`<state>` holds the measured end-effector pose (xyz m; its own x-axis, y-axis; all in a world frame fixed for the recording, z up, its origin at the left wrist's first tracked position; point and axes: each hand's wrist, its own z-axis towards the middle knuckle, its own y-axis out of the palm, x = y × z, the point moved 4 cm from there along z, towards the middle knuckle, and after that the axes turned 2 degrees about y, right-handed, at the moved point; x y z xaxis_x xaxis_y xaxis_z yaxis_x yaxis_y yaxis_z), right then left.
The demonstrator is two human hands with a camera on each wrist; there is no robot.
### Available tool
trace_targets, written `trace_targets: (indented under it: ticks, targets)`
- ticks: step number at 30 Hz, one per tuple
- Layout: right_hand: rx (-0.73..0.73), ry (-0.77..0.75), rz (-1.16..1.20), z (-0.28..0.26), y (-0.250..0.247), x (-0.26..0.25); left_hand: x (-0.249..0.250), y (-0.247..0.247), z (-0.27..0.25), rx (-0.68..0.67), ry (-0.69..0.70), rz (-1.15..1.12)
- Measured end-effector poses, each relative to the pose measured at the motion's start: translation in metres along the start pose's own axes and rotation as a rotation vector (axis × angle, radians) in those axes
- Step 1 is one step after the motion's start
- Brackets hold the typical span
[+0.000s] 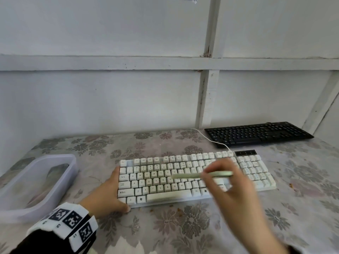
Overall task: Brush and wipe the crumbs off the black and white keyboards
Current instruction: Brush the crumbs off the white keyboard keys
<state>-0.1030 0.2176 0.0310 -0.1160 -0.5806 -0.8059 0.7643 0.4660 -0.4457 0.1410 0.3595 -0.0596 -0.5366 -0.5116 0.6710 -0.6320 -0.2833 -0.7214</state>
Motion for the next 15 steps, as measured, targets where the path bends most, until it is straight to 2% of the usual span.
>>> trace_targets:
  ticks: [2, 7, 11, 15]
  targets:
    - [-0.123, -0.013, 0.014, -0.006, 0.038, -0.009, 0.001, 0.000, -0.001, 0.002, 0.002, 0.005]
    - [-0.266, -0.066, -0.011, -0.010, 0.095, -0.029, 0.002, -0.001, -0.002, 0.023, 0.032, 0.037]
    - [-0.280, -0.085, -0.043, -0.010, 0.109, -0.036, 0.009, -0.003, -0.004, 0.064, 0.017, 0.057]
    - [-0.315, -0.047, -0.214, -0.009, 0.110, -0.036, 0.009, -0.002, -0.004, 0.039, 0.020, 0.053]
